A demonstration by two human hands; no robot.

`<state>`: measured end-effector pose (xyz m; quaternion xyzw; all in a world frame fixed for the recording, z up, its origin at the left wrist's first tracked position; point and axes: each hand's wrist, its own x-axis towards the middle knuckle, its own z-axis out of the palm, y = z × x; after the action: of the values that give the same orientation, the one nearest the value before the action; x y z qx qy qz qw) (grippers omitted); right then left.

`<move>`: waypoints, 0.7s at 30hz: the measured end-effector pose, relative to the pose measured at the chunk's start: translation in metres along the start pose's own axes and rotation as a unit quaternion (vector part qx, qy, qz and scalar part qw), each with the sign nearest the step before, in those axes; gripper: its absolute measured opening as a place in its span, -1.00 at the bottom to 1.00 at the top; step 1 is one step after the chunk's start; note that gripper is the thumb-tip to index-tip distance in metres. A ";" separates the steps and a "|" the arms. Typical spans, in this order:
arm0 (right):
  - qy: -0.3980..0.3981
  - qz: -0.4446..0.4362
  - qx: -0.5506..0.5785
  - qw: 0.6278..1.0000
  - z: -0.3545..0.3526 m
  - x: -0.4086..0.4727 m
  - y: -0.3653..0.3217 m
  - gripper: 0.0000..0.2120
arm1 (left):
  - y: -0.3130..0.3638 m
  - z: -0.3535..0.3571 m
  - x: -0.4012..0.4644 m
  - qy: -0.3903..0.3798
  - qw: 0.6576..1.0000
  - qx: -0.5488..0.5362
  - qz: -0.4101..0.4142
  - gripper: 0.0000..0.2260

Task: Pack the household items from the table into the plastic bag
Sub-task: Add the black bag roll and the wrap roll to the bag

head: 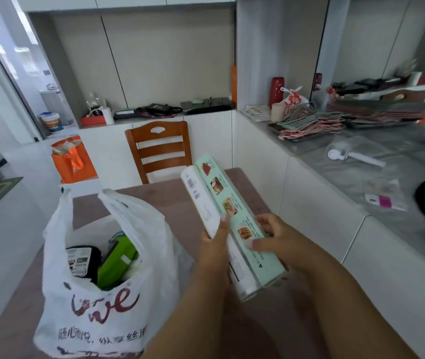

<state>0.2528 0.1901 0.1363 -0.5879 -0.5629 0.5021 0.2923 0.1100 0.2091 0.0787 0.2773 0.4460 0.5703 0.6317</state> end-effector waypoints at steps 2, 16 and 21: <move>0.010 0.005 0.100 0.995 0.003 -0.002 -0.003 -0.57 | 0.003 -0.002 -0.012 -0.020 1.000 0.004 -0.021 -0.46; -0.069 -0.022 0.427 0.901 0.034 -0.016 0.001 -0.71 | 0.037 -0.018 -0.056 -0.063 0.992 0.110 -0.027 -0.45; -0.132 -0.027 0.512 0.849 0.044 -0.028 -0.009 -0.48 | 0.055 -0.029 -0.067 -0.091 0.986 0.134 -0.028 -0.52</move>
<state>0.2131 0.1557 0.1378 -0.2676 -0.2755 0.7838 0.4880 0.0614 0.1507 0.1292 0.3982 0.4663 0.4599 0.6423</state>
